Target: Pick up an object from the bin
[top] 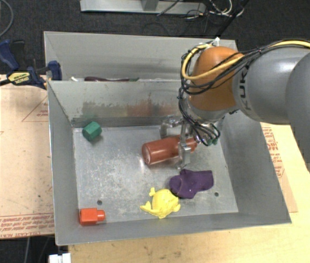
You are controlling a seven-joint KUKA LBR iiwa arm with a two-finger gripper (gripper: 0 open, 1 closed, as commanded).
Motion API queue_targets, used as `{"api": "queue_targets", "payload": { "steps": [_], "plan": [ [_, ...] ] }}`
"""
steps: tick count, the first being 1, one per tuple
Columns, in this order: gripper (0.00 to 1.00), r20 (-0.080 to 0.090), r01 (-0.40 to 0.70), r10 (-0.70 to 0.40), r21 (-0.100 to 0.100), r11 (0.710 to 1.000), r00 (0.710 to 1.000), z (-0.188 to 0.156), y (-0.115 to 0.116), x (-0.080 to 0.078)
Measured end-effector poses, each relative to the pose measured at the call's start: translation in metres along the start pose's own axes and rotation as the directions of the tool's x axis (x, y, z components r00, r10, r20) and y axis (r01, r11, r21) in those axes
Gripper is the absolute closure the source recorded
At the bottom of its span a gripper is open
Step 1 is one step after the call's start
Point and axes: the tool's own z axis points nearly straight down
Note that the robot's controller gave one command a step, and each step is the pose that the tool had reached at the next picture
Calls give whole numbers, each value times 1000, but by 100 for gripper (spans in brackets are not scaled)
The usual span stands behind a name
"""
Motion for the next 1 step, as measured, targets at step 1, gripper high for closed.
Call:
{"api": "queue_targets", "payload": {
  "steps": [1],
  "plan": [
    [100, 3, 11, -11, 0, 1000, 1000, 13, -10, -1]
  ]
}}
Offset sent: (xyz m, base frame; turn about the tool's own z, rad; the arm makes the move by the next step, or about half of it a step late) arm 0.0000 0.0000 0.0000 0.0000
